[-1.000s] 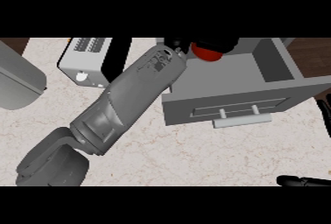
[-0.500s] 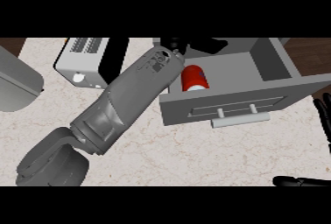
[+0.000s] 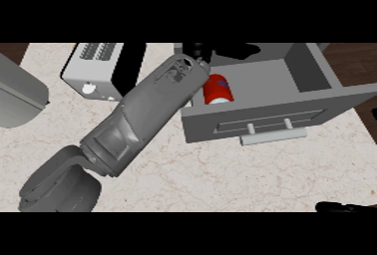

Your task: Pick up the can, place it into the drawer and close the drawer

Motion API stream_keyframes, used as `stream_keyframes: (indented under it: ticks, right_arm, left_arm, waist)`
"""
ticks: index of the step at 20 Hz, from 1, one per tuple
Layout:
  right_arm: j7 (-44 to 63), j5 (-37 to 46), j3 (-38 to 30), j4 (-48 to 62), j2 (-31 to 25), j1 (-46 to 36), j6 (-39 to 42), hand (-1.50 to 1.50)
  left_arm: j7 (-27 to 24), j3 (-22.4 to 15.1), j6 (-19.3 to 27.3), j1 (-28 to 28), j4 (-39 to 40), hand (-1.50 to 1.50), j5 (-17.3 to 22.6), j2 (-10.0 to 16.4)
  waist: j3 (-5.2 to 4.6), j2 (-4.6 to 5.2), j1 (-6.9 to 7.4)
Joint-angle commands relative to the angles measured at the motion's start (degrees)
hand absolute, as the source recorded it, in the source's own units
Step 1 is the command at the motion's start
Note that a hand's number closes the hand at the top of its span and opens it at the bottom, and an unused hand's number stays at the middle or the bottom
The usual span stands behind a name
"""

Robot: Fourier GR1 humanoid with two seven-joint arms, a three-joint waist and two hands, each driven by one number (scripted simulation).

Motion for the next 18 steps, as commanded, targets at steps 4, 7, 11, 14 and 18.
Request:
stream_keyframes:
  ticks: [4, 7, 11, 14, 18]
  right_arm:
    - [-4.35, 8.33, 1.0, -3.64, -3.53, 1.08, 0.95, -1.5]
    - [-4.29, 12.94, 3.75, -3.34, -4.61, -1.83, 0.59, -1.5]
    - [-5.36, 21.87, 7.55, -0.72, -5.55, -4.67, -1.06, -1.5]
    - [-5.68, 29.96, 9.51, 0.37, -7.81, -5.51, -2.0, -1.5]
    - [-8.06, 39.09, 12.83, 3.31, -9.28, -4.36, -3.73, -1.5]
  left_arm:
    - [0.06, 0.62, -0.7, -0.5, -2.28, -1.5, 3.57, -0.01]
    - [-3.63, 0.99, 0.19, 2.35, -3.74, -1.5, 5.44, -0.01]
    - [-3.91, -0.05, 2.32, 1.18, -5.01, -1.5, 6.47, -0.01]
    - [-3.8, 1.69, 2.65, -1.14, -3.34, -1.5, 7.07, -0.01]
    - [-2.25, -0.13, 5.32, -2.1, -4.74, -1.5, 6.88, -0.01]
  waist:
    - [-0.03, -0.68, 1.67]
    - [-0.08, -0.27, 2.01]
    - [-0.08, -0.5, 3.27]
    - [-0.11, -0.57, 4.14]
    - [-0.06, -1.12, 4.79]
